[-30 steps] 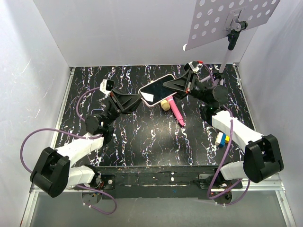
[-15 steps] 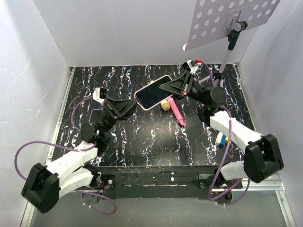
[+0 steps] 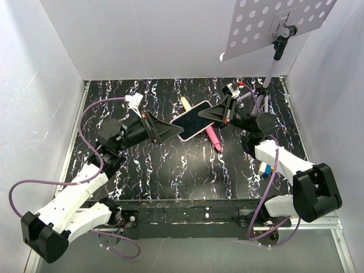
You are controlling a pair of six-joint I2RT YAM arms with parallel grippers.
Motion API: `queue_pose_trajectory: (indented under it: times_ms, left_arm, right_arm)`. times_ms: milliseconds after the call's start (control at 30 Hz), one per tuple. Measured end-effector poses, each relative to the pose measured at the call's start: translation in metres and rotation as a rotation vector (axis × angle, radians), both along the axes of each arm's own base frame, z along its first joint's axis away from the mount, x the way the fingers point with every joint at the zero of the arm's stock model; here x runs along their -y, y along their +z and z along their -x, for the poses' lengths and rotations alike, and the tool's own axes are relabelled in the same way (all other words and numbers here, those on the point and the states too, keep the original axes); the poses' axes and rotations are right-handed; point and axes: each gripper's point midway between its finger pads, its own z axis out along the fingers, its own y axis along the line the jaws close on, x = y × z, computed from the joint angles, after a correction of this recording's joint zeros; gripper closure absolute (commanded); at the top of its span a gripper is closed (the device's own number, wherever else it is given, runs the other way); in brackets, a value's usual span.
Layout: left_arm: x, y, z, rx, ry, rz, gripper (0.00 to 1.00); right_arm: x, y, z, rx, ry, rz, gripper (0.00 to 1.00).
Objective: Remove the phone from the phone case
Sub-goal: Remove the phone case from the phone.
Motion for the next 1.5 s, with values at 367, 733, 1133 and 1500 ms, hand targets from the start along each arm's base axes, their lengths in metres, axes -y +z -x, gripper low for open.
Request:
queue_pose_trajectory:
  times_ms: [367, 733, 1133, 1500]
  left_arm:
    - [0.006, -0.011, 0.009, 0.0, -0.122, -0.162, 0.02]
    - [0.007, 0.003, 0.009, -0.048, -0.286, -0.08, 0.41]
    - [0.007, 0.024, 0.029, -0.002, -0.442, 0.018, 0.6]
    - [0.009, 0.018, 0.029, -0.023, -0.488, 0.038, 0.58]
  right_arm:
    - [0.018, 0.0, 0.025, 0.159, -0.062, 0.102, 0.99]
    - [0.036, -0.004, 0.024, 0.178, -0.084, 0.137, 0.99]
    - [0.039, -0.006, 0.024, 0.172, -0.076, 0.145, 0.99]
    - [0.038, -0.005, 0.023, 0.159, -0.059, 0.133, 0.99]
